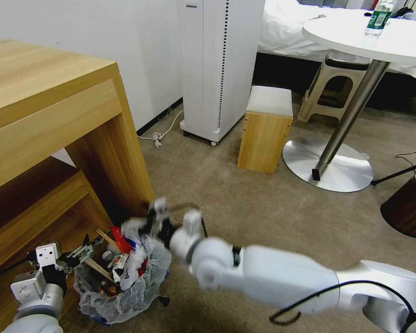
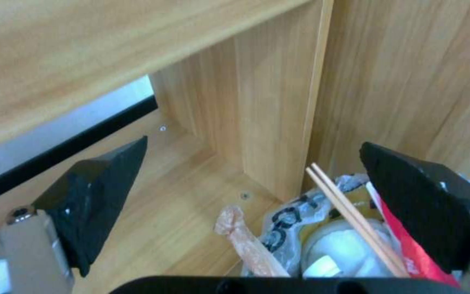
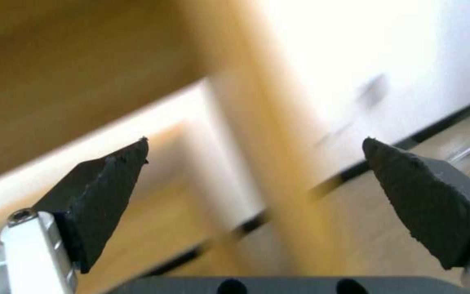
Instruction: Pick up the trash bin and place the garbage on the floor into it.
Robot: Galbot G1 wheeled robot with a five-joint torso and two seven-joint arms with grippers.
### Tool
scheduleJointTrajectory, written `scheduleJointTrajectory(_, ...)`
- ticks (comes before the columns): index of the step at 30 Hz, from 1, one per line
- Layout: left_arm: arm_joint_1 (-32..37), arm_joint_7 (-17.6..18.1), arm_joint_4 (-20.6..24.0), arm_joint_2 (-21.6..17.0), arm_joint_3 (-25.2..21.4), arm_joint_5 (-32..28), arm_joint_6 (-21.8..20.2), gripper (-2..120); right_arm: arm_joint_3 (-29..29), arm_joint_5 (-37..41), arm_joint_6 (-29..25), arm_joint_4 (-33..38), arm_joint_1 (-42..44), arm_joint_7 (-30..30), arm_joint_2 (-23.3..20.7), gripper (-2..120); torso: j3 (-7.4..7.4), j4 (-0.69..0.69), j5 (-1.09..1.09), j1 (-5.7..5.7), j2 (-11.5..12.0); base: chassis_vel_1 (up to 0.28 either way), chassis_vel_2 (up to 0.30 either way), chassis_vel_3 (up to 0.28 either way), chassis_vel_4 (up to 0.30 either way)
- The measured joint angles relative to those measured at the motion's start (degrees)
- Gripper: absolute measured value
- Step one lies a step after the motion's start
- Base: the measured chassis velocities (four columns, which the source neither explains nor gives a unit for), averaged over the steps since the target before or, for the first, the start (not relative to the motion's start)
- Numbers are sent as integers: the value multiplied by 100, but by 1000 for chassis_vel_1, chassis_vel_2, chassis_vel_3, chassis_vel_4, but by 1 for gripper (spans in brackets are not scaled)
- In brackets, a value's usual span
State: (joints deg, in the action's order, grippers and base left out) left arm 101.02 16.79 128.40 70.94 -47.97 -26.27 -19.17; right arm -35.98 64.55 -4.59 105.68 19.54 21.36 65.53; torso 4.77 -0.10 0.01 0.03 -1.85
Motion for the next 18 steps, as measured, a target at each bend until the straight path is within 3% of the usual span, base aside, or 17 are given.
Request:
scheduleJointTrajectory(2,6,-36,51,19,-17,49,-3,100,809,-325,134,42,187,25,-342,100,0,-3,0,0,-1,0,0,0,0)
scheduleJointTrajectory(3,6,-36,51,19,-17,49,-3,100,809,-325,134,42,187,25,-342,100,0,-3,0,0,-1,0,0,0,0)
scheduleJointTrajectory(6,-6,-71,98,21,-33,121,13,100,2018,-778,247,105,770,94,-911,100,0,-5,2,0,0,0,0,0,0)
scheduleJointTrajectory(7,-6,-71,98,21,-33,121,13,100,2018,-778,247,105,770,94,-911,100,0,-5,2,0,0,0,0,0,0)
scheduleJointTrajectory(10,-50,-121,96,38,-40,247,137,100,3284,-1163,281,265,1470,115,-1266,100,0,-4,3,0,0,0,0,0,0)
scheduleJointTrajectory(11,-50,-121,96,38,-40,247,137,100,3284,-1163,281,265,1470,115,-1266,100,0,-4,3,0,0,0,0,0,0)
scheduleJointTrajectory(14,-37,-216,105,65,-51,412,247,100,4520,-1659,195,411,2389,42,-1479,100,-1,-4,2,0,0,0,0,0,0)
scheduleJointTrajectory(18,3,-266,137,98,-57,509,308,100,5189,-1809,105,554,3040,-34,-1542,100,-1,-4,3,0,0,0,0,0,0)
